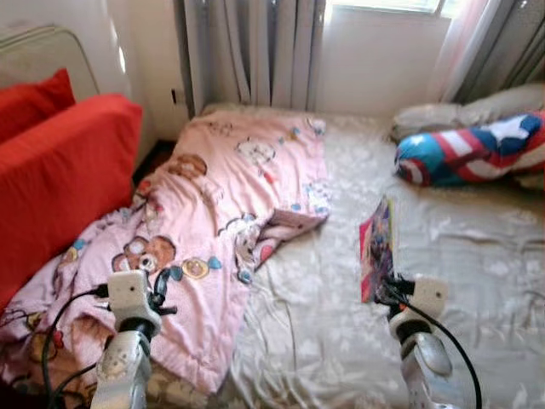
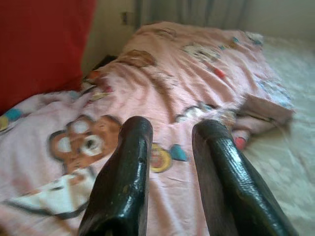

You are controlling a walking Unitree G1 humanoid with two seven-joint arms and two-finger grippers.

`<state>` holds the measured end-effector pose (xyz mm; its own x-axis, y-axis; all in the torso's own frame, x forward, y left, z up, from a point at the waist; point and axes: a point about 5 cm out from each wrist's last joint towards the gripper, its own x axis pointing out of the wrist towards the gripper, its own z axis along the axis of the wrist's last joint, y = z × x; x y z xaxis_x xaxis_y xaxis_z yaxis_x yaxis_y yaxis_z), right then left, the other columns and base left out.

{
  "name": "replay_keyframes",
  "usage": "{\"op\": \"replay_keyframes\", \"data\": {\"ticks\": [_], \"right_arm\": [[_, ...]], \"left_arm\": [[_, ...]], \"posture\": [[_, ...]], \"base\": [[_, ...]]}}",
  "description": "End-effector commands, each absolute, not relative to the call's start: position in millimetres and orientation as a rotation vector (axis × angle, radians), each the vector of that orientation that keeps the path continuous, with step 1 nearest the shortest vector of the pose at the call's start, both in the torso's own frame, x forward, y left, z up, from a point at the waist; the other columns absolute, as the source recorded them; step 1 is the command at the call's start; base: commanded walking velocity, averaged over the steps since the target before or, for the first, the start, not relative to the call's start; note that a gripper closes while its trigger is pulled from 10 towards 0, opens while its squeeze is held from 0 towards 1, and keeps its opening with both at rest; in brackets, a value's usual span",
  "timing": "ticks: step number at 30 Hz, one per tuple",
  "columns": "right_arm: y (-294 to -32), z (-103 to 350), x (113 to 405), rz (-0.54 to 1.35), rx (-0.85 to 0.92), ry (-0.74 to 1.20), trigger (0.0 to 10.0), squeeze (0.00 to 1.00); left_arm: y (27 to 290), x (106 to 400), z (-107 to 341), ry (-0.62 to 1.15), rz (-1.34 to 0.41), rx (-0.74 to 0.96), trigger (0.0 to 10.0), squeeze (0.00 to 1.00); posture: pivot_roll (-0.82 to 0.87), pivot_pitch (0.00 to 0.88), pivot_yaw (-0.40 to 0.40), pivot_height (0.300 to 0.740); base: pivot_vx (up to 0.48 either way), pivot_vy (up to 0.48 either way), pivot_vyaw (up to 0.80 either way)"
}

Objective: Clean up the room

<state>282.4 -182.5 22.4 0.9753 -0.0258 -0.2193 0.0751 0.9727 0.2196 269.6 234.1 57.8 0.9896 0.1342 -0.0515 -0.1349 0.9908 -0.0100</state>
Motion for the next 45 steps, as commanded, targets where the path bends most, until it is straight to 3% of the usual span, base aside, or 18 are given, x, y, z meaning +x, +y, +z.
{"op": "replay_keyframes", "data": {"ticks": [1, 45], "right_arm": [[-195.4, 25.8, 280.7, -0.090, 0.209, 0.191, 10.0, 0.00], [-190.7, 26.5, 280.0, -0.032, 0.170, 0.184, 10.0, 0.00]], "left_arm": [[224.4, 271.9, 56.8, 0.050, 0.116, -0.028, 10.0, 0.00], [221.8, 272.1, 55.1, 0.058, 0.112, -0.044, 10.0, 0.00]], "posture": [[0.06, 0.000, -0.040, 0.740], [0.05, 0.000, -0.036, 0.740]], "base": [[0.000, -0.270, -0.69], [0.000, -0.259, 0.03]]}}
